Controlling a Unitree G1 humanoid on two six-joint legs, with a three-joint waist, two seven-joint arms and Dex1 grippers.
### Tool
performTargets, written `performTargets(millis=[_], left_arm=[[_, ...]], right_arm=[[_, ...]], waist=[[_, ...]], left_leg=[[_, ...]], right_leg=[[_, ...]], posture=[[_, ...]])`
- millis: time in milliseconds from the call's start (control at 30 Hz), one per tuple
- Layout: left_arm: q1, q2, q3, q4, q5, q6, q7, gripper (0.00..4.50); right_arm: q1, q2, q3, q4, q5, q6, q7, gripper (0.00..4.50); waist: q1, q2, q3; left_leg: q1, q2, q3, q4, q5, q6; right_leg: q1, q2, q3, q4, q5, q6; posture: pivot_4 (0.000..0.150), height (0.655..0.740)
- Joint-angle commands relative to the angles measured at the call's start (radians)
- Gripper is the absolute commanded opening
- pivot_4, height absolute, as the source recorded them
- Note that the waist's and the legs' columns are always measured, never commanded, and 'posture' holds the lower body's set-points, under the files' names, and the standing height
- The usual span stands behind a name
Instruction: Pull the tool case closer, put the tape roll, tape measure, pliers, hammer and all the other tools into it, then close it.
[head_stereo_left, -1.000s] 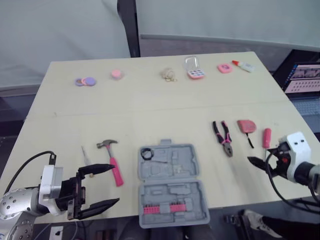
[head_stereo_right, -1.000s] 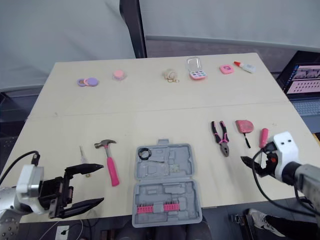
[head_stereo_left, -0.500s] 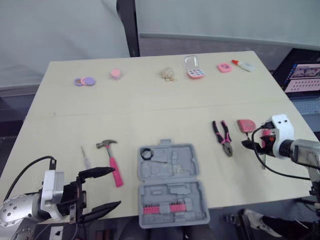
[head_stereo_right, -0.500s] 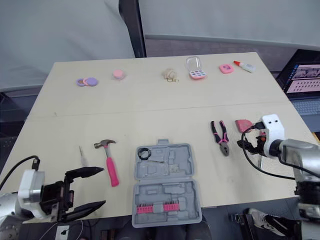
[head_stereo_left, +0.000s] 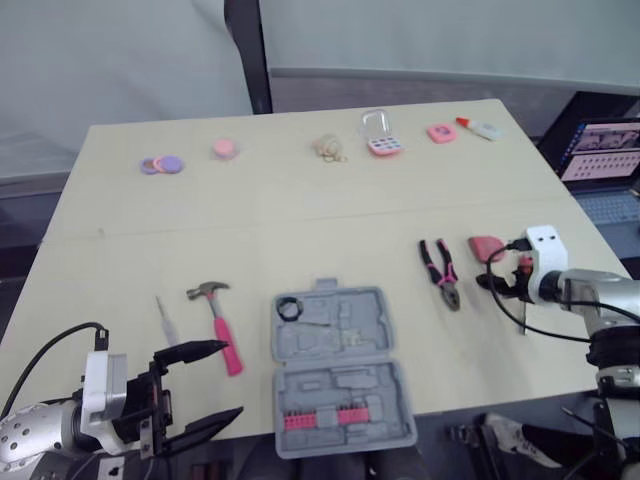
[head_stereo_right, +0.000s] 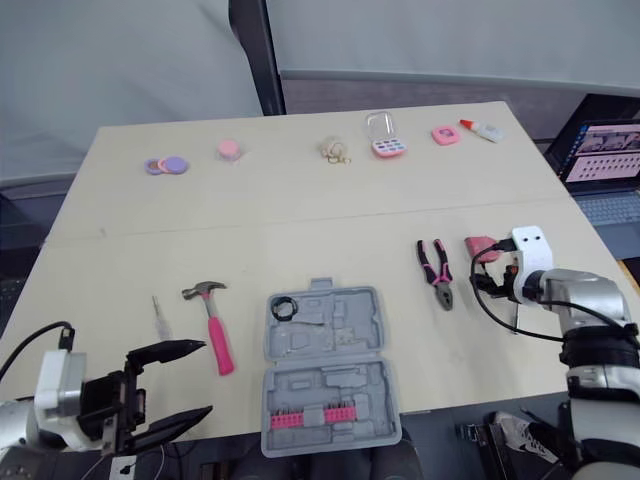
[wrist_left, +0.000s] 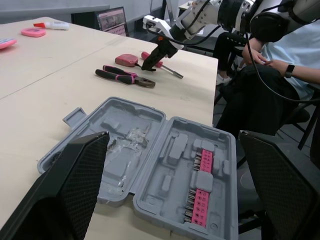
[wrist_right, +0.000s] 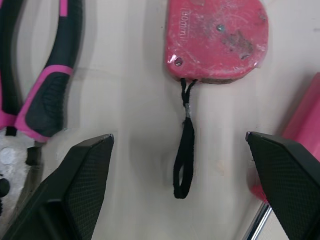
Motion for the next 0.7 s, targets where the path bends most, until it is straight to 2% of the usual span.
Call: performTargets(millis=[33,267,700], left_arm=[[0.025,-0.006,0.020,-0.042,-0.008,-0.017,0.008,4.46],[0.037,0.000,0.033,-0.045,-0.013,-0.019,0.015,4.46],[0.031,0.007,0.033,-0.045,-0.011,-0.016,0.025,4.46]], right_arm=[[-0.047,0.005,-0.010,0.057,-0.023,-0.042,0.012,4.50],[-0.116,0.044,-0.010,0.182,-0.053,-0.092,0.005,4.50],[-0.146,0.070,-0.019,0.282,-0.086,-0.149,-0.014,4.50]], waist=[[0.001,0.000,0.000],[0.001,0.001,0.001],[-0.001,0.001,0.001]], left_leg=[[0.000,0.000,0.000,0.000,0.000,0.000],[0.000,0.000,0.000,0.000,0.000,0.000],[0.000,0.000,0.000,0.000,0.000,0.000]], right_leg=[[0.000,0.000,0.000,0.000,0.000,0.000],[0.000,0.000,-0.001,0.000,0.000,0.000],[0.000,0.000,-0.001,0.000,0.000,0.000]], posture=[[0.150,0.7400],[0.150,0.7400],[0.150,0.7400]])
